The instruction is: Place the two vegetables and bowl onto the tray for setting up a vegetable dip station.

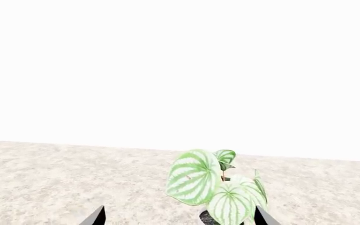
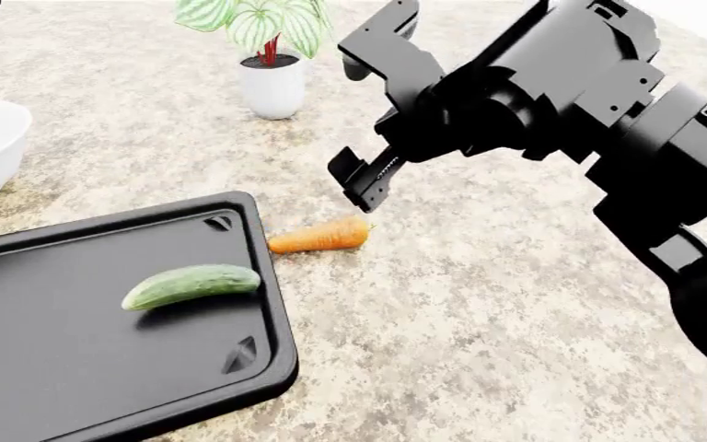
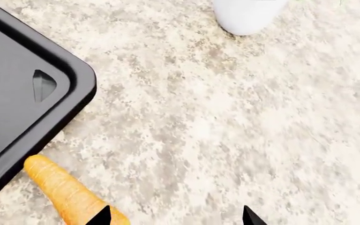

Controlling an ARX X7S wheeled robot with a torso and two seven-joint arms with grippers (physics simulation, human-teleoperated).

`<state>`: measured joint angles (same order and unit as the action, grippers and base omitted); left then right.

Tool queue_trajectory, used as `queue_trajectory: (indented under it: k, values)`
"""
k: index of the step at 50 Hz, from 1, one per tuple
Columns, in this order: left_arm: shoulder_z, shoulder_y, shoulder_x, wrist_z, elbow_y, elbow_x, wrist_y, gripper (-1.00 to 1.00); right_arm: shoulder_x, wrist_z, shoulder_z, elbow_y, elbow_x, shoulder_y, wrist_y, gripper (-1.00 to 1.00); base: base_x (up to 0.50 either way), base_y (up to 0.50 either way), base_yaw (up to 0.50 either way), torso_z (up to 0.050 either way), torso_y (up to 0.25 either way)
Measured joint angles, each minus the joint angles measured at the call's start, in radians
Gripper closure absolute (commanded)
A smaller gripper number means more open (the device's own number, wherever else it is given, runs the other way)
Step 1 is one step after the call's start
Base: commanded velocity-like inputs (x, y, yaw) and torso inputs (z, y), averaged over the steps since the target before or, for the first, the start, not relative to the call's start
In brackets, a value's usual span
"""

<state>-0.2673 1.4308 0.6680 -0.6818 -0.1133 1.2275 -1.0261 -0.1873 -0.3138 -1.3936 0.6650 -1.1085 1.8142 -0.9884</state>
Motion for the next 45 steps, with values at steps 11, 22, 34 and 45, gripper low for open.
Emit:
queue_trajectory:
  k: [11,22,34,45]
  values:
    - [-0.002,-0.01,-0.001,0.002,0.0,-0.002,0.008,-1.0,-0.006,-0.058,0.009,-0.01,-0.029,-0.033,0.005,-1.0,0.0,0.0,0.0,0.0,0.0]
    - [-0.006,-0.02,-0.001,0.007,0.001,-0.005,0.015,-1.0,-0.013,-0.077,0.052,0.008,-0.079,-0.045,0.005,-1.0,0.0,0.0,0.0,0.0,0.0]
    - [-0.018,-0.004,-0.011,0.01,0.004,-0.004,0.009,-1.0,-0.014,-0.089,0.073,0.05,-0.095,-0.041,0.006,-1.0,0.0,0.0,0.0,0.0,0.0]
    - [-0.018,0.006,-0.011,0.003,0.001,0.005,0.002,-1.0,-0.042,-0.102,0.066,0.018,-0.105,-0.041,-0.021,-1.0,0.0,0.0,0.0,0.0,0.0]
